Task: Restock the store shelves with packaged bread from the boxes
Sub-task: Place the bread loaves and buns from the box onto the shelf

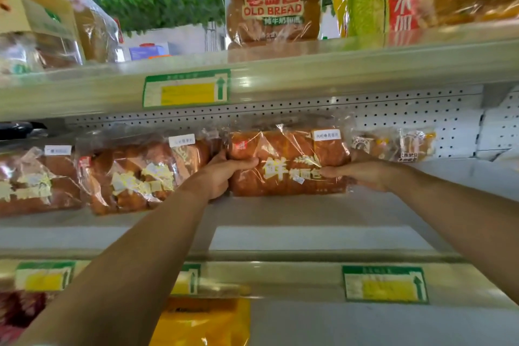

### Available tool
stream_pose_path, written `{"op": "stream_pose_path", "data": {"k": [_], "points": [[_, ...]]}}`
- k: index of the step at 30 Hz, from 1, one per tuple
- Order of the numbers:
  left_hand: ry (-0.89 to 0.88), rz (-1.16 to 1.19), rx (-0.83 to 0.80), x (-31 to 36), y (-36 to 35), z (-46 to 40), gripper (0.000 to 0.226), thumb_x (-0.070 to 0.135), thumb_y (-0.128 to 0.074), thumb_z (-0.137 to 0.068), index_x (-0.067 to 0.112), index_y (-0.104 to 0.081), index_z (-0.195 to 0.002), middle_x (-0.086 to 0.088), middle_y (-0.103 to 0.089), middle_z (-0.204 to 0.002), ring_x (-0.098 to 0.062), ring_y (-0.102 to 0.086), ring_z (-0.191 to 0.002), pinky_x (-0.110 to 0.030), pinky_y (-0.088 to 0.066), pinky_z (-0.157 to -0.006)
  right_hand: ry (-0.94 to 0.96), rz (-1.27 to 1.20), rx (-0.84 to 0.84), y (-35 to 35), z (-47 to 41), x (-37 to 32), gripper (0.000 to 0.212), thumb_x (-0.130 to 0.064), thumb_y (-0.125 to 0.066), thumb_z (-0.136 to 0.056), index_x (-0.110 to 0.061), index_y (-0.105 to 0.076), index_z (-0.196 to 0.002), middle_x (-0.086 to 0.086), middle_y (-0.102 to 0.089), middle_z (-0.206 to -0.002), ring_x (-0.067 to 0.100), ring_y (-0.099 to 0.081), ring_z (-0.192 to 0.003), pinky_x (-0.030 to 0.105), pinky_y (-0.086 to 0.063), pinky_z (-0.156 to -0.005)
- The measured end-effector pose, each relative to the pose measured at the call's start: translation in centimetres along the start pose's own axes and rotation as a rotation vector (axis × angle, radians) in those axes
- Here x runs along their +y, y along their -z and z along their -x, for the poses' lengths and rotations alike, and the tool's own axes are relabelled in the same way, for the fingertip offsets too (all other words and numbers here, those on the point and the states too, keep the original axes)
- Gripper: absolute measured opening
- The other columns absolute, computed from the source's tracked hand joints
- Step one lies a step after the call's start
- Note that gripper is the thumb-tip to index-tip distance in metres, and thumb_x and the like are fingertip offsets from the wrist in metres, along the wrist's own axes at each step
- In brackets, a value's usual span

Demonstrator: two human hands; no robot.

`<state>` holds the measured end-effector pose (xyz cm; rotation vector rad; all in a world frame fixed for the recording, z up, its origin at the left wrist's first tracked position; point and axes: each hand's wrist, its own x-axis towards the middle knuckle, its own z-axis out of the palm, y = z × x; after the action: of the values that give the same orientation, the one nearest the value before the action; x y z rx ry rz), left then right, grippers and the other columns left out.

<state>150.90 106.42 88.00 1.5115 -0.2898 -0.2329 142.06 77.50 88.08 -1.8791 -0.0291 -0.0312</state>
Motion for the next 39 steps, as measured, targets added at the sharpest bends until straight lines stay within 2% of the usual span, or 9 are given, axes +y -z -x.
{"op": "stream_pose_path", "data": {"k": [5, 12, 16, 19, 23, 26, 29, 34, 39], "points": [[-0.022, -0.045, 0.054, -0.1, -0.6, -0.1, 0.072, -0.001, -0.08, -0.073, 0.01, -0.047, -0.136, -0.009, -0.072, -0.113, -0.02, -0.07, -0.097, -0.036, -0.056, -0.078, -0.032, 0.03, 0.032, 0.0, -0.8, 0.2, 0.104, -0.045, -0.096, -0.031, -0.022, -0.056, -0.124, 0.0, -0.071, -0.116, 0.021, -0.062, -0.114, 0.041, -0.042, -0.107], [-0.026, -0.105, 0.093, -0.1, -1.0, 0.0, 0.07, -0.003, -0.081, -0.073, 0.012, -0.047, -0.131, -0.01, -0.07, -0.114, -0.022, -0.069, -0.098, -0.033, -0.056, -0.073, -0.024, 0.076, 0.054, -0.2, -0.4, 0.3, 0.078, -0.028, -0.089, -0.049, -0.014, -0.06, -0.12, 0.003, -0.073, -0.105, 0.019, -0.069, -0.098, 0.033, -0.054, -0.085], [-0.042, -0.142, 0.136, -0.5, -1.3, -0.4, 0.072, -0.001, -0.086, -0.067, 0.018, -0.047, -0.125, -0.008, -0.069, -0.114, -0.028, -0.068, -0.106, -0.044, -0.054, -0.095, 0.008, 0.101, 0.126, -0.4, -0.5, 0.1, 0.048, -0.011, -0.085, -0.069, -0.017, -0.059, -0.109, -0.002, -0.07, -0.099, 0.011, -0.065, -0.09, 0.019, -0.047, -0.07], [-0.047, -0.19, 0.162, -0.8, -1.5, -1.0, 0.064, 0.004, -0.089, -0.064, 0.025, -0.05, -0.11, -0.007, -0.07, -0.111, -0.027, -0.068, -0.104, -0.047, -0.05, -0.101, 0.01, 0.061, 0.182, -0.4, -1.0, 0.6, 0.059, -0.007, -0.086, -0.067, -0.014, -0.058, -0.119, -0.001, -0.07, -0.104, 0.016, -0.066, -0.098, 0.022, -0.048, -0.077], [0.006, -0.195, 0.138, -0.4, -1.7, -1.1, 0.089, 0.008, -0.092, -0.059, 0.019, -0.043, -0.133, -0.006, -0.066, -0.121, -0.028, -0.063, -0.114, -0.049, -0.045, -0.107, -0.067, 0.096, 0.122, -0.5, -0.7, 0.2, 0.08, -0.024, -0.094, -0.053, -0.012, -0.054, -0.121, 0.001, -0.068, -0.106, 0.015, -0.064, -0.092, 0.028, -0.051, -0.078], [0.025, -0.222, 0.152, -0.2, -2.0, -0.5, 0.105, 0.015, -0.095, -0.049, 0.019, -0.04, -0.138, -0.006, -0.064, -0.126, -0.028, -0.061, -0.117, -0.049, -0.045, -0.106, -0.102, 0.121, 0.132, 0.1, -0.4, 0.6, 0.113, -0.035, -0.097, -0.036, -0.013, -0.044, -0.133, 0.004, -0.061, -0.127, 0.023, -0.06, -0.114, 0.039, -0.049, -0.101], [0.011, -0.3, 0.209, 0.1, -2.5, 0.6, 0.098, 0.018, -0.093, -0.06, 0.017, -0.038, -0.141, -0.005, -0.06, -0.133, -0.026, -0.057, -0.121, -0.045, -0.042, -0.109, -0.103, 0.181, 0.195, 0.3, 0.8, 0.4, 0.131, -0.05, -0.095, -0.042, -0.019, -0.027, -0.15, 0.002, -0.033, -0.155, 0.028, -0.036, -0.14, 0.049, -0.032, -0.115], [0.023, -0.397, 0.238, 0.3, -2.8, 2.5, 0.103, 0.023, -0.086, -0.074, 0.014, -0.022, -0.154, -0.008, -0.044, -0.15, -0.029, -0.044, -0.136, -0.043, -0.035, -0.114, -0.107, 0.188, 0.343, -1.0, 3.4, -0.8, 0.108, -0.039, -0.082, -0.073, -0.015, -0.015, -0.155, 0.009, -0.016, -0.162, 0.032, -0.02, -0.146, 0.045, -0.022, -0.116], [0.014, -0.342, 0.252, 0.8, -3.0, 5.2, 0.092, 0.026, -0.079, -0.083, 0.014, -0.024, -0.155, -0.006, -0.042, -0.152, -0.028, -0.043, -0.136, -0.04, -0.034, -0.114, -0.033, 0.217, 0.562, -4.3, 5.1, -2.4, 0.079, -0.026, -0.073, -0.085, -0.012, -0.029, -0.15, 0.011, -0.038, -0.151, 0.032, -0.036, -0.138, 0.042, -0.032, -0.111]]}}
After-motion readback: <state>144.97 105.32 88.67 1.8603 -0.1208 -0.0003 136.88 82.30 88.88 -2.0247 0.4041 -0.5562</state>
